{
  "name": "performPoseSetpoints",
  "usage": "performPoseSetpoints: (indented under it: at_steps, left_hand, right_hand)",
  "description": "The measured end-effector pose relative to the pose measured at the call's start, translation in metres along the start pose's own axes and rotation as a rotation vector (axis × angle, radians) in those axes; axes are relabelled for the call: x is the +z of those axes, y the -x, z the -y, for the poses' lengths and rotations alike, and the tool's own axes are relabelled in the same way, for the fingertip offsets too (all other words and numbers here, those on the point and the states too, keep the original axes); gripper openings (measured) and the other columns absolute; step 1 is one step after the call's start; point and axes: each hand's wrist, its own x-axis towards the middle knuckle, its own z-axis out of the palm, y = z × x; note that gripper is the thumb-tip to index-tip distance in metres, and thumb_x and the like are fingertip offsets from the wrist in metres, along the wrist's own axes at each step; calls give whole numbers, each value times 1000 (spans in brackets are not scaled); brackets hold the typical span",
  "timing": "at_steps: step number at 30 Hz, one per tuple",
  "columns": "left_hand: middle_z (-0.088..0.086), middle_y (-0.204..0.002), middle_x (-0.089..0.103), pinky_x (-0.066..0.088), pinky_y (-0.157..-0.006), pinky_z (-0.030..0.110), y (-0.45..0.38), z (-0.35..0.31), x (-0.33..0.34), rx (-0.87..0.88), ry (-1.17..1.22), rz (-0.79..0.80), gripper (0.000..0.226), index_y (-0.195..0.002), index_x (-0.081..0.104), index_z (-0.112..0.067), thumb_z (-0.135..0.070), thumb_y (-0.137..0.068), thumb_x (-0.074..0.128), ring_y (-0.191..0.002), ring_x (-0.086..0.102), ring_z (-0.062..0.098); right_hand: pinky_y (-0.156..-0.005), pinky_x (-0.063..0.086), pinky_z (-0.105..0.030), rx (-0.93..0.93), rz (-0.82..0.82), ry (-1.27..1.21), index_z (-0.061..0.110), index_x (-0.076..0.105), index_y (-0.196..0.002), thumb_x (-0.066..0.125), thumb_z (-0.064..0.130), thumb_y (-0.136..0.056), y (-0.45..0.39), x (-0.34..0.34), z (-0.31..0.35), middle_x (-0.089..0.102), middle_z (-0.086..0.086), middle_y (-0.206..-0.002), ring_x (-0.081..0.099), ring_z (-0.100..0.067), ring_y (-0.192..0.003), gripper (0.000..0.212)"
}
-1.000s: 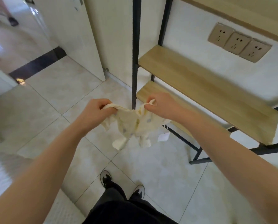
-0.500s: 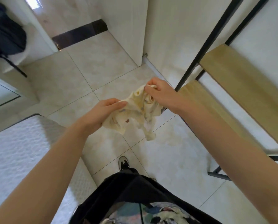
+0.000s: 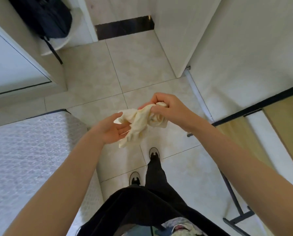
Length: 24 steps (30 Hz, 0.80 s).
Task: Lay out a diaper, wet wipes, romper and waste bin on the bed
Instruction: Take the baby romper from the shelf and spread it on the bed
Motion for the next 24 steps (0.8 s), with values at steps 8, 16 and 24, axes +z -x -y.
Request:
performPoseSetpoints:
  at_steps: [8,16,24]
  left_hand:
    - [10,-86,61,60,-59,34,-21,-71,11,324,358,-245,11,-88,57,-4,4,-92,51,-69,69,22]
    - [9,-85,65,58,-78,37,-3,-128,22,622,453,-345,21,-88,65,-5,5,-90,46,-77,66,22]
    - [5,-83,65,55,-67,32,8,-158,-13,740,362,-449,25,-94,69,-10,0,-93,46,-71,64,17]
  right_hand:
    - [-80,54,-25,-18,282,151,8,56,-72,63,5,-83,-100,-35,-1,75,-1,-102,66,3,-99,14]
    - [-89,49,-20,-81,564,388,15,69,-82,69,12,-82,-195,-44,13,74,4,-101,66,-3,-101,3]
    - [-73,45,-19,-198,455,495,16,67,-88,60,11,-86,-285,-10,44,69,0,-99,65,-15,-84,8]
